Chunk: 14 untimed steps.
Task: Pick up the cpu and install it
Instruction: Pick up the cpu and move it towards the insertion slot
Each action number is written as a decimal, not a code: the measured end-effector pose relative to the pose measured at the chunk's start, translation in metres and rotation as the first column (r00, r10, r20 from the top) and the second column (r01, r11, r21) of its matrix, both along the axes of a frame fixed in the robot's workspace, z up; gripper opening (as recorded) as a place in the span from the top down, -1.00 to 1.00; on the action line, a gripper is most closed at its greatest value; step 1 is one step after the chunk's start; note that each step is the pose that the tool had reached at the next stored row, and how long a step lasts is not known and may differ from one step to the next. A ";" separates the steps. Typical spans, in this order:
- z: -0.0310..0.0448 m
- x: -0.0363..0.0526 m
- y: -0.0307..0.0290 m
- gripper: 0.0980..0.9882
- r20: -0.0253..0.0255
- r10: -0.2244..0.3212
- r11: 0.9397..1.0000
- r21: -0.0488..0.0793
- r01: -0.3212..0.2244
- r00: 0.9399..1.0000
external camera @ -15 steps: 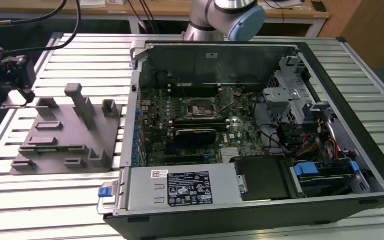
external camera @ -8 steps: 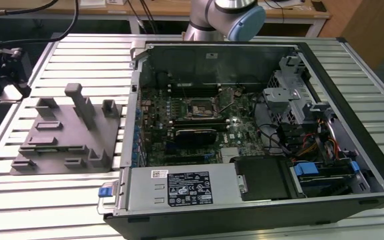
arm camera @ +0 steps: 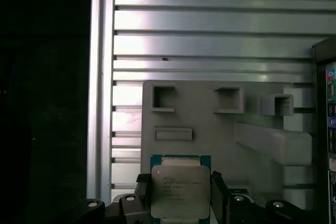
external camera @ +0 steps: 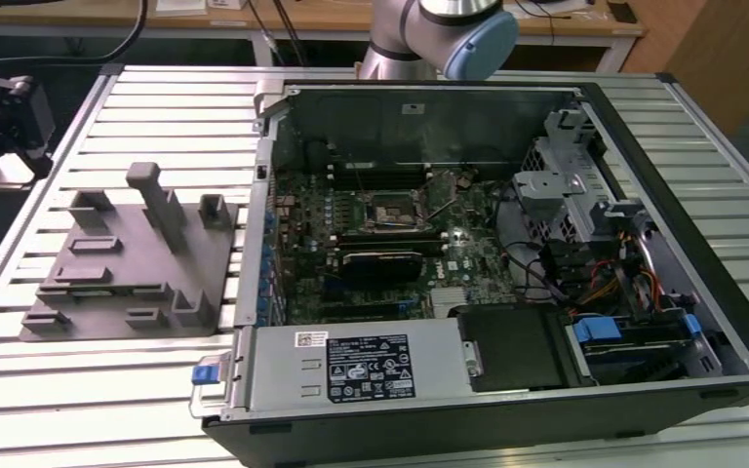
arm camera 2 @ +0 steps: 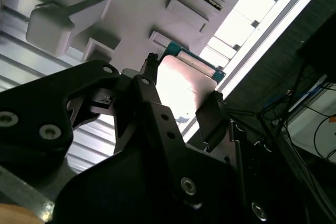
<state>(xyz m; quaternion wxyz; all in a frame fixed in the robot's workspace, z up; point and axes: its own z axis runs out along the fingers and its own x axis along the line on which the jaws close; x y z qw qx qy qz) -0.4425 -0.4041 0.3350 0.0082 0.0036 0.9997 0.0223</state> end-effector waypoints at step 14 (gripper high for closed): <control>0.0305 0.0000 0.0000 0.00 0.000 0.000 1.000 0.000 0.000 1.000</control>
